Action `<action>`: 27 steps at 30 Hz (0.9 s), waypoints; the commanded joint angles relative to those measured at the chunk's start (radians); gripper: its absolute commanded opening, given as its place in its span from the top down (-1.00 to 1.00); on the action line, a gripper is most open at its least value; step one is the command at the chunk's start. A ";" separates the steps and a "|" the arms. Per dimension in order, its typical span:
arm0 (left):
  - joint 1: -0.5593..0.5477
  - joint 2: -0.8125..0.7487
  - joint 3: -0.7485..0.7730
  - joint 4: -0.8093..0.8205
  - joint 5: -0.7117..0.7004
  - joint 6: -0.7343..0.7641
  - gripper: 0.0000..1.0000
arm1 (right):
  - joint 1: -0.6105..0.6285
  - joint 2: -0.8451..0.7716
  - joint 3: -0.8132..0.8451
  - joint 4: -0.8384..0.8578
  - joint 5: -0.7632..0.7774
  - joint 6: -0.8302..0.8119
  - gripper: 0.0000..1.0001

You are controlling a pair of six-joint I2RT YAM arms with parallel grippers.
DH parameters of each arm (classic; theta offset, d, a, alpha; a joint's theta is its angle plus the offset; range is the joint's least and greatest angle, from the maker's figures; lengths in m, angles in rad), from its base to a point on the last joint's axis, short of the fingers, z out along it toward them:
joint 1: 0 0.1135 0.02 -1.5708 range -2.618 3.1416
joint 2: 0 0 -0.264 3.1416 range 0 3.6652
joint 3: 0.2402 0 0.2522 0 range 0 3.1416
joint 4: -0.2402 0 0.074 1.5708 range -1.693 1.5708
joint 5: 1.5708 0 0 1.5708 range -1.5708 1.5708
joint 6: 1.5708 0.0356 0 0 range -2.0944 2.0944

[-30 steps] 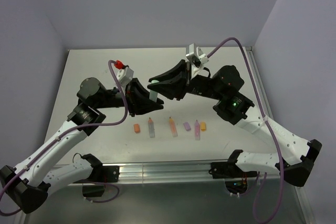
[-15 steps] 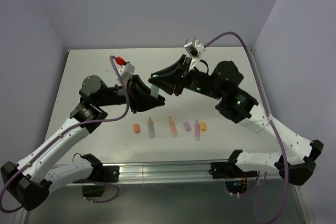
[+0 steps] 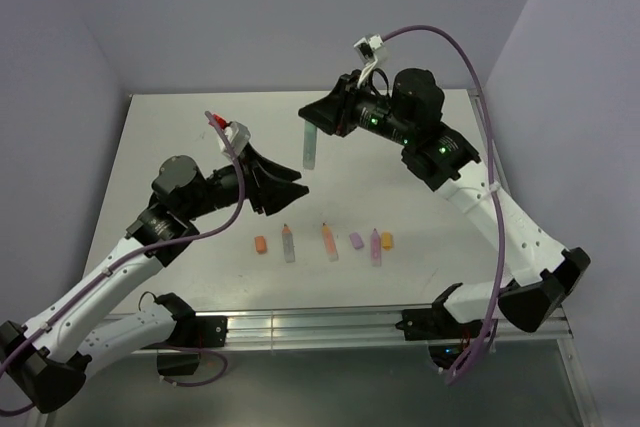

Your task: Insert the pens into the pen caps

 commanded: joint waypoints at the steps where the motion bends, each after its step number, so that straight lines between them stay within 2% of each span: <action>1: -0.010 -0.068 0.006 -0.044 -0.187 -0.004 -0.13 | -0.055 0.066 0.027 -0.011 0.099 -0.055 1.00; 3: -0.010 -0.103 0.006 -0.080 -0.301 -0.029 -0.20 | -0.068 0.112 0.034 -0.029 0.160 -0.064 1.00; 5: -0.010 -0.117 0.029 -0.122 -0.444 -0.032 -0.18 | -0.091 0.206 0.060 -0.060 0.196 -0.071 1.00; 6: -0.010 -0.117 0.054 -0.164 -0.512 -0.032 -0.39 | -0.095 0.279 0.071 -0.074 0.226 -0.078 1.00; 8: -0.009 -0.101 0.090 -0.228 -0.548 -0.030 -0.70 | -0.121 0.359 0.118 -0.095 0.254 -0.087 1.00; 12: 0.007 -0.071 0.157 -0.307 -0.623 -0.027 -0.82 | -0.158 0.559 0.236 -0.166 0.280 -0.091 1.00; 20: 0.083 -0.059 0.177 -0.319 -0.562 -0.016 -0.75 | -0.166 0.941 0.601 -0.385 0.380 -0.116 1.00; 26: 0.105 -0.041 0.173 -0.331 -0.562 -0.024 -0.72 | -0.184 1.048 0.677 -0.420 0.368 -0.099 0.80; 27: 0.112 -0.033 0.177 -0.337 -0.562 -0.030 -0.72 | -0.184 1.067 0.691 -0.436 0.366 -0.099 0.71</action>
